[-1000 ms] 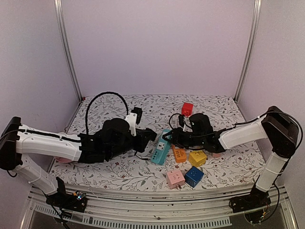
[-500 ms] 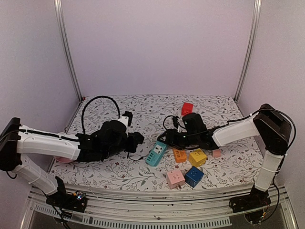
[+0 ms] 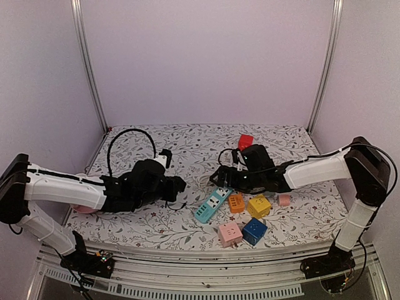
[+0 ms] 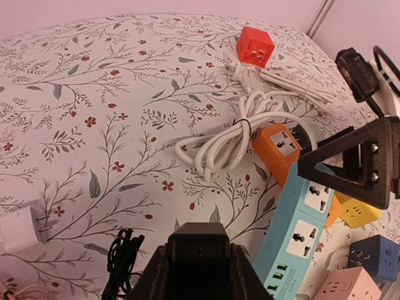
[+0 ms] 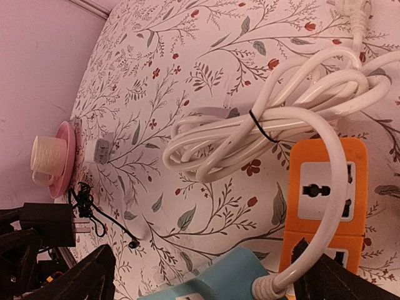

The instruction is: Pull the plug off the socket

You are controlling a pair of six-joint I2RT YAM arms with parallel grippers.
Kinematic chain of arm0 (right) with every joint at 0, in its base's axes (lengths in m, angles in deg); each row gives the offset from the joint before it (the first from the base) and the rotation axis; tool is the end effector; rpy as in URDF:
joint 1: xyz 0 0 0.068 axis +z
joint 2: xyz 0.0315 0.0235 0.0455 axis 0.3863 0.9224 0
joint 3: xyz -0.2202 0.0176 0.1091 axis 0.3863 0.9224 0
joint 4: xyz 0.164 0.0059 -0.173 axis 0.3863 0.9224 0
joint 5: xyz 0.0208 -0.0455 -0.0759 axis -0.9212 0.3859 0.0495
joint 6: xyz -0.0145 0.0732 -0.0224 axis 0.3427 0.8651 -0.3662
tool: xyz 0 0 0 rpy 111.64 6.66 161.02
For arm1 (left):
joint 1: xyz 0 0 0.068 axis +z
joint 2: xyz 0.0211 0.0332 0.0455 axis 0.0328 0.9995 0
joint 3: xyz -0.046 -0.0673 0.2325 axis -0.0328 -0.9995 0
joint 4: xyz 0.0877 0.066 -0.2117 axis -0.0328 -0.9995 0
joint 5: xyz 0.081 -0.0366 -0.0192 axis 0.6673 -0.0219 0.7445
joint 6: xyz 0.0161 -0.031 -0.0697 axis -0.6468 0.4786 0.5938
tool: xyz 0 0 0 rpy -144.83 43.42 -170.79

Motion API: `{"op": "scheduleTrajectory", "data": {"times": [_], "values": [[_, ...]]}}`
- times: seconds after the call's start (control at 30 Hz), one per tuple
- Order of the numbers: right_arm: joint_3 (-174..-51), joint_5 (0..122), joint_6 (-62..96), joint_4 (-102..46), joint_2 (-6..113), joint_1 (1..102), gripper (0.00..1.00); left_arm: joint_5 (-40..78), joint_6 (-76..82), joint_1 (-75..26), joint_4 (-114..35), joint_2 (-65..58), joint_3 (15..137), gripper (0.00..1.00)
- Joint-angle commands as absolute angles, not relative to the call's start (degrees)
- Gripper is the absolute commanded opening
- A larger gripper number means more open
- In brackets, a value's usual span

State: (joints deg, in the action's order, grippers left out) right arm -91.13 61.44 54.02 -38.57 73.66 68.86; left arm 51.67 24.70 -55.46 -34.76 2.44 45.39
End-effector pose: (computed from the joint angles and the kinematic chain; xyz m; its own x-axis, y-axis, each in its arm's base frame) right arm 0.2519 0.2736 0.1414 -0.8420 0.1155 -0.5269 -0.2780 0.7442 0.6074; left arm 0.1879 -0.2419 0.1763 -0.5712 -0.0455 -0.8195 0.3164 0.9091 -0.2710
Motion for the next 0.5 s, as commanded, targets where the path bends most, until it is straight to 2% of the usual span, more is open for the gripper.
{"op": "scheduleTrajectory", "data": {"times": [0.0,0.47], "values": [[-93.01,67.11,50.62,-32.98,70.29,69.24,0.99,51.12,25.28,-54.55,-34.06,2.81,44.44,0.19],[-89.89,71.67,48.11,-27.62,63.59,69.25,0.99,48.46,25.65,-52.86,-32.80,4.03,43.62,0.19]]}}
